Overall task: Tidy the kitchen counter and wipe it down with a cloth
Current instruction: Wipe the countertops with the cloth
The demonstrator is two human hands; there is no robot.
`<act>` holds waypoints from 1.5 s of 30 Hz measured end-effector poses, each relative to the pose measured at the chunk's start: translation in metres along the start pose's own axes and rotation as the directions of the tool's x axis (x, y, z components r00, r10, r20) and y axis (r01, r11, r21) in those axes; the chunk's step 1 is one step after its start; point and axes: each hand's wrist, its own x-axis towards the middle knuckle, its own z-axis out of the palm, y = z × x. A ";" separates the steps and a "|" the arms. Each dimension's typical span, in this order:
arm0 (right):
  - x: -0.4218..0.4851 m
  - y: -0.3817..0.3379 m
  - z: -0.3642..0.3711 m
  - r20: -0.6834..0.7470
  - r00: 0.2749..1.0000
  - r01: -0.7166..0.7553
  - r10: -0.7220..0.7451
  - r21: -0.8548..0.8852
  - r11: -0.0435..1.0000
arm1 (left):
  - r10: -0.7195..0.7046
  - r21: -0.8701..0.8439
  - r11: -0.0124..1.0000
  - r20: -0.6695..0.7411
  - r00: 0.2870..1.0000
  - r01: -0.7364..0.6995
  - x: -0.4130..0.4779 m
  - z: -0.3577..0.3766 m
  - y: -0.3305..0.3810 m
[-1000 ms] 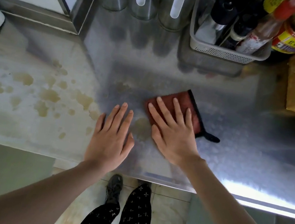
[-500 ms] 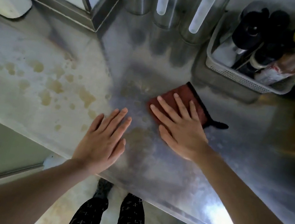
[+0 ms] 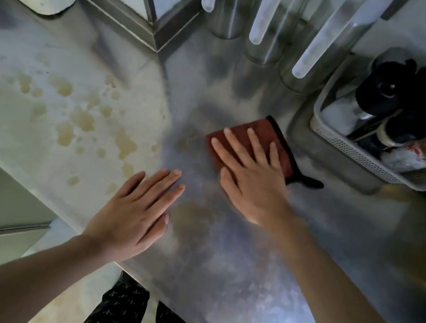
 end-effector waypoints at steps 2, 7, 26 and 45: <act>0.024 0.021 -0.007 -0.032 0.991 -0.133 0.134 0.004 0.991 | -0.003 -0.012 1.000 -0.004 1.000 0.003 0.000 0.000 0.000; 0.079 0.012 -0.016 -0.021 0.908 -0.415 0.418 0.095 0.905 | -0.001 -0.022 1.000 -0.038 0.999 0.000 0.000 0.002 -0.001; 0.034 -0.002 -0.004 0.056 0.934 0.357 -0.354 -0.051 0.933 | -0.019 -0.041 0.999 -0.101 0.995 0.014 -0.003 0.002 0.000; -0.062 -0.109 0.016 0.032 0.836 -0.543 0.548 0.198 0.816 | -0.397 -0.077 0.901 0.248 0.884 0.426 -0.039 -0.020 -0.063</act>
